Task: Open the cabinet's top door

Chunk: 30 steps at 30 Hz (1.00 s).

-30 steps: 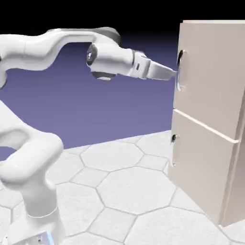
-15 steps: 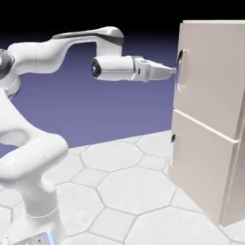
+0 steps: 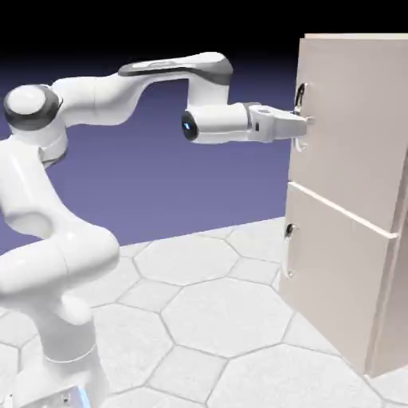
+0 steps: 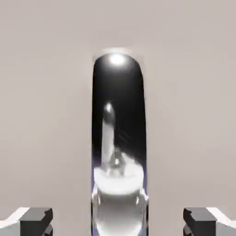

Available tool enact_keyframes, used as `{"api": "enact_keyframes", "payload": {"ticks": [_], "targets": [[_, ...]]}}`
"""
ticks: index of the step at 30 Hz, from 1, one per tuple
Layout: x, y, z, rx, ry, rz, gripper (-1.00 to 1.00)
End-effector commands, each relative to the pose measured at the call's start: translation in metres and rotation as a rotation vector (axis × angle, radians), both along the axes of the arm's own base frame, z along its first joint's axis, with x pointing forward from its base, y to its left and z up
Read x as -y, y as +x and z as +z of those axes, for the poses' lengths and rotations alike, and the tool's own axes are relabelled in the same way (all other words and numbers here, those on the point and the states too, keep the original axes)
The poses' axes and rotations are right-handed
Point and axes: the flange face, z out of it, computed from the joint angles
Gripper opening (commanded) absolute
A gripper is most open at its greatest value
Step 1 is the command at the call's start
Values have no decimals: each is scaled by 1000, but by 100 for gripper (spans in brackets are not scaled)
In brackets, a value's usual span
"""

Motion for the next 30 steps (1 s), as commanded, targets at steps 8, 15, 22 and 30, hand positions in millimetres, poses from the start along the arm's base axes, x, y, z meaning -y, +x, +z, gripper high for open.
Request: {"api": "enact_keyframes", "payload": {"ticks": [8,15,22,30], "targets": [[34,-57,0,0,0,198,-100],[75,-103,0,0,0,383,-100],[125,-140,0,0,0,568,-100],[188,-171,0,0,0,780,-100]]}}
